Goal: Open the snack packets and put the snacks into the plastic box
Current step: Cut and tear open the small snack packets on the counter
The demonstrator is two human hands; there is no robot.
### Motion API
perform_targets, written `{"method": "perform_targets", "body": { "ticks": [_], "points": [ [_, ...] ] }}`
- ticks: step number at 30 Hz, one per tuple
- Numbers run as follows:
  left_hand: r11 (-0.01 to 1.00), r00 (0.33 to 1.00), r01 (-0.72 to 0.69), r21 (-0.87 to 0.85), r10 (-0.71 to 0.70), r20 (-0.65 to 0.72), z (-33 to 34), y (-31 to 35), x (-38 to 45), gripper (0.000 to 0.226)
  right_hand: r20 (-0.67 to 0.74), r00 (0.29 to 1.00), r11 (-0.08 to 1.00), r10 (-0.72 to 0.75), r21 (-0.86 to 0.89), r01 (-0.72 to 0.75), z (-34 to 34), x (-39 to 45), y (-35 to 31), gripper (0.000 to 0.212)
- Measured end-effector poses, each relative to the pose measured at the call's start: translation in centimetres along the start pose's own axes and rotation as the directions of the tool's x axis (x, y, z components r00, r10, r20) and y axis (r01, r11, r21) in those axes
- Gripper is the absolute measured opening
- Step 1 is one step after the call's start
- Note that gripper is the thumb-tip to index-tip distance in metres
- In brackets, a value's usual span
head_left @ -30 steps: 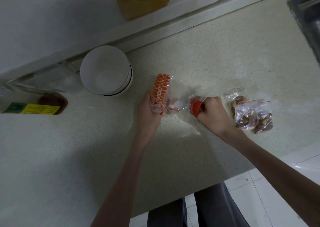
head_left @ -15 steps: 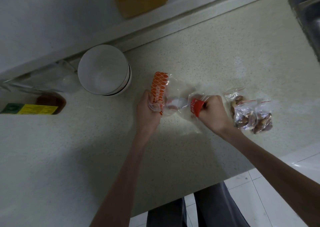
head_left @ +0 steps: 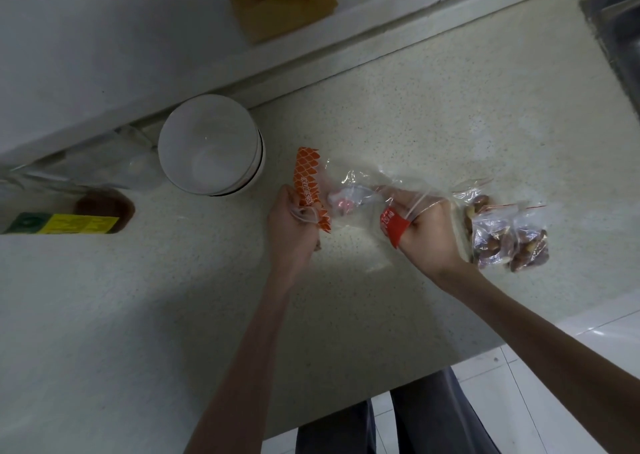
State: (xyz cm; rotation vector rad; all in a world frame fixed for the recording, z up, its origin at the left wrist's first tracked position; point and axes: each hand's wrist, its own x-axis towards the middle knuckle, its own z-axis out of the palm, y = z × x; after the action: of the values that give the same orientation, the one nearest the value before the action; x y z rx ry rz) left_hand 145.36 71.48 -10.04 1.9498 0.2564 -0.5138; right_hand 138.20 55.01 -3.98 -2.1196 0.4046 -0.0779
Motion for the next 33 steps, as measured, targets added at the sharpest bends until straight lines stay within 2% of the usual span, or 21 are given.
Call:
{"method": "perform_targets", "body": {
  "ticks": [3,6,10,17,23,27,29,33],
  "points": [
    [1.0,1.0,0.011,0.019,-0.011,-0.02,0.1,0.0,0.1,0.033,0.011,0.998,0.995,0.054,0.08,-0.055,0.9,0.0,0.5,0.025],
    [1.0,0.999,0.012,0.002,-0.012,-0.033,0.0,-0.4,0.3,0.021,-0.023,1.0,0.998,0.019,0.052,-0.018,1.3,0.2,0.5,0.032],
    [1.0,0.999,0.002,-0.004,-0.003,-0.045,-0.2,-0.6,0.3,0.019,-0.023,0.994,0.99,-0.103,-0.098,0.1,1.2,0.6,0.2,0.032],
    [1.0,0.996,-0.015,0.021,0.017,-0.083,0.1,-0.4,-0.2,0.024,-0.042,0.984,0.959,-0.172,-0.234,0.158,1.7,0.9,0.1,0.032],
    [0.998,0.993,-0.023,0.06,0.03,-0.111,0.2,0.1,-0.2,0.025,-0.038,0.984,0.955,-0.174,-0.252,0.159,2.0,0.5,1.2,0.015],
    [0.998,0.994,-0.017,0.053,0.022,-0.107,0.2,0.2,-0.1,0.016,-0.122,0.974,0.965,-0.193,-0.201,0.166,1.8,0.2,1.2,0.022],
    [0.998,0.995,-0.019,0.062,0.025,-0.099,0.2,0.2,-0.1,0.017,-0.113,0.969,0.961,-0.218,-0.195,0.194,2.0,0.3,1.0,0.027],
    [0.999,0.995,0.0,0.039,0.004,-0.098,0.2,0.3,-0.1,0.02,-0.099,0.965,0.946,-0.243,-0.246,0.212,2.4,0.7,0.9,0.02]
  ]
}}
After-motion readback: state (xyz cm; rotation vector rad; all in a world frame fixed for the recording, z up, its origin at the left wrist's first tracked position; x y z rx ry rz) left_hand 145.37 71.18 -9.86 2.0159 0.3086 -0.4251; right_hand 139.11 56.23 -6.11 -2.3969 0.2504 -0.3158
